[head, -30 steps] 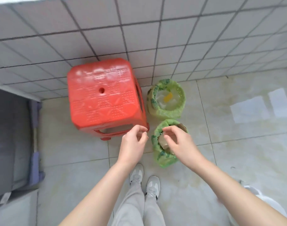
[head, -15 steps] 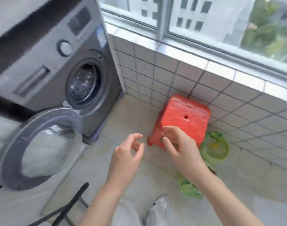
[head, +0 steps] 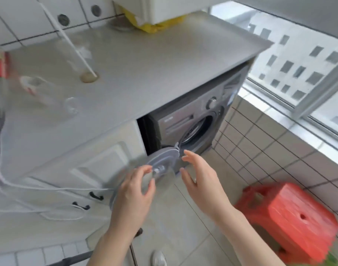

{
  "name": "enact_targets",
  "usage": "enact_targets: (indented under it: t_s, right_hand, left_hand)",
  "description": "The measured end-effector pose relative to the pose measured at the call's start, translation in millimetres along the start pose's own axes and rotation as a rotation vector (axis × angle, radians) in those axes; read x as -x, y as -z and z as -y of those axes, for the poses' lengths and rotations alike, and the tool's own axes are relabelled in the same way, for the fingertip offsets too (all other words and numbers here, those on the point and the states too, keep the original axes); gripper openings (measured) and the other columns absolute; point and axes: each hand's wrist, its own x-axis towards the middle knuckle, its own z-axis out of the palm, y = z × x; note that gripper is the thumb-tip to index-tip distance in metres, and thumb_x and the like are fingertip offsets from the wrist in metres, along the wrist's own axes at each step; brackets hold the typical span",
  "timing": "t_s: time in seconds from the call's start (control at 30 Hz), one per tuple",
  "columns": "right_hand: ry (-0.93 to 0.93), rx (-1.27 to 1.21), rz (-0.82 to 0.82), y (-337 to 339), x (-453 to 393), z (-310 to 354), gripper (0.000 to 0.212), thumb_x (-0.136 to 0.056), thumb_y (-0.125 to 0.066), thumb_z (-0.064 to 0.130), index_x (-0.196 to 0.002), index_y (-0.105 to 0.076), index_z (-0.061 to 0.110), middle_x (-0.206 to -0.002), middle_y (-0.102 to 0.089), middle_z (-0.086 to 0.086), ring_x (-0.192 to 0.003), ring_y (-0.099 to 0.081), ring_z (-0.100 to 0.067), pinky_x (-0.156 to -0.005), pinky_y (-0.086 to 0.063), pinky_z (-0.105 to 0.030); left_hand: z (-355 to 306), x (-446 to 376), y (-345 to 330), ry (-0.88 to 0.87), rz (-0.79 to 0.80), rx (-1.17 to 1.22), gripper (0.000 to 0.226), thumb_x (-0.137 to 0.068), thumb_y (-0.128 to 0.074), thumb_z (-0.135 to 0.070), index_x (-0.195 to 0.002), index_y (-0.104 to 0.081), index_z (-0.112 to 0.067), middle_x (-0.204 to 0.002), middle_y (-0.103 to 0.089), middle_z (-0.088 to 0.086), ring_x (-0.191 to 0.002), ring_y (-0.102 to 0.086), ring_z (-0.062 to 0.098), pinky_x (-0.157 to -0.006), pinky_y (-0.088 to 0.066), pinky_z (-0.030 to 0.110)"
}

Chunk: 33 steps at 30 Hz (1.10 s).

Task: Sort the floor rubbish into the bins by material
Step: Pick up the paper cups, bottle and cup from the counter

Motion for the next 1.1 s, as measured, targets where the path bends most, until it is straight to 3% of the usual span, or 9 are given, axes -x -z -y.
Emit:
enact_targets:
  t_s: [0.07,0.2,0.33,0.5,0.63,0.73,0.93,1.0,1.1]
  right_hand:
    - [0.063,0.008,0.031,-16,-27,27,0.045,-0.095,-0.052,0.026,-0.138,-0.04,0.02,-0.132,-0.053,0.008,-0.122,-0.048,-0.008,-0.101,-0.039,-0.023]
    - [0.18,0.024,0.059,-40,-77,68,0.054,-0.096,-0.051,0.028,-0.144,-0.032,0.015,-0.142,-0.045,0.004,-0.133,-0.038,-0.011,-0.107,-0.033,-0.023]
    - [0.27,0.006,0.084,-57,-128,94,0.06,-0.095,-0.053,0.027,-0.146,-0.027,0.01,-0.148,-0.038,0.0,-0.139,-0.031,-0.013,-0.109,-0.023,-0.018]
    - [0.333,-0.064,0.142,-75,-194,115,0.071,-0.093,-0.056,0.03,-0.148,-0.018,0.008,-0.148,-0.036,-0.004,-0.138,-0.032,-0.017,-0.107,-0.025,-0.019]
    - [0.357,-0.087,0.171,-91,-253,129,0.081,-0.09,-0.06,0.033,-0.149,-0.013,0.003,-0.15,-0.031,-0.01,-0.14,-0.028,-0.023,-0.106,-0.018,-0.016]
    - [0.354,-0.122,0.194,-104,-294,140,0.09,-0.088,-0.064,0.035,-0.149,-0.006,0.002,-0.152,-0.025,-0.012,-0.142,-0.023,-0.024,-0.111,-0.019,-0.024]
    - [0.309,-0.213,0.277,-132,-352,154,0.102,-0.084,-0.066,0.042,-0.149,0.005,0.008,-0.157,-0.011,-0.01,-0.145,-0.015,-0.021,-0.117,-0.022,-0.039]
    - [0.283,-0.254,0.29,-141,-363,160,0.104,-0.081,-0.069,0.042,-0.15,0.002,0.009,-0.155,-0.016,-0.011,-0.144,-0.019,-0.022,-0.115,-0.025,-0.042]
    - [0.244,-0.356,0.284,-149,-378,168,0.101,-0.075,-0.076,0.036,-0.148,-0.011,0.01,-0.147,-0.03,-0.007,-0.137,-0.03,-0.021,-0.112,-0.031,-0.041]
  left_hand:
    - [17,-18,25,0.043,-0.045,-0.02,0.033,-0.086,-0.065,-0.018,-0.117,-0.059,-0.023,-0.113,-0.063,-0.008,-0.107,-0.058,0.01,-0.093,-0.04,0.018]
    - [41,-51,63,0.096,-0.17,-0.058,0.043,-0.087,-0.063,-0.02,-0.129,-0.053,-0.018,-0.128,-0.057,-0.003,-0.121,-0.051,0.013,-0.098,-0.026,0.007]
    - [57,-86,85,0.101,-0.279,-0.086,0.055,-0.087,-0.064,-0.018,-0.138,-0.044,-0.016,-0.141,-0.049,0.003,-0.134,-0.042,0.016,-0.108,-0.029,0.02]
    - [68,-138,102,0.149,-0.415,-0.083,0.073,-0.086,-0.066,-0.025,-0.148,-0.027,-0.016,-0.157,-0.024,0.006,-0.144,-0.023,0.015,-0.111,-0.014,0.011]
    - [74,-188,112,0.241,-0.524,-0.085,0.077,-0.086,-0.067,-0.028,-0.149,-0.026,-0.012,-0.158,-0.02,0.01,-0.146,-0.02,0.02,-0.112,-0.015,0.016]
    - [77,-221,116,0.31,-0.616,-0.08,0.078,-0.084,-0.069,-0.028,-0.147,-0.028,-0.008,-0.158,-0.02,0.015,-0.145,-0.021,0.026,-0.11,-0.013,0.015]
    - [83,-263,123,0.539,-0.667,0.022,0.085,-0.086,-0.066,-0.034,-0.151,-0.016,-0.013,-0.16,-0.009,0.015,-0.147,-0.01,0.026,-0.116,-0.018,0.034]
    - [87,-270,124,0.607,-0.645,0.077,0.088,-0.085,-0.067,-0.033,-0.152,-0.012,-0.016,-0.16,-0.005,0.013,-0.148,-0.008,0.025,-0.116,-0.018,0.035]
    - [93,-274,123,0.676,-0.622,0.117,0.093,-0.082,-0.068,-0.035,-0.151,-0.008,-0.023,-0.16,-0.005,0.007,-0.145,-0.015,0.028,-0.11,-0.034,0.049]
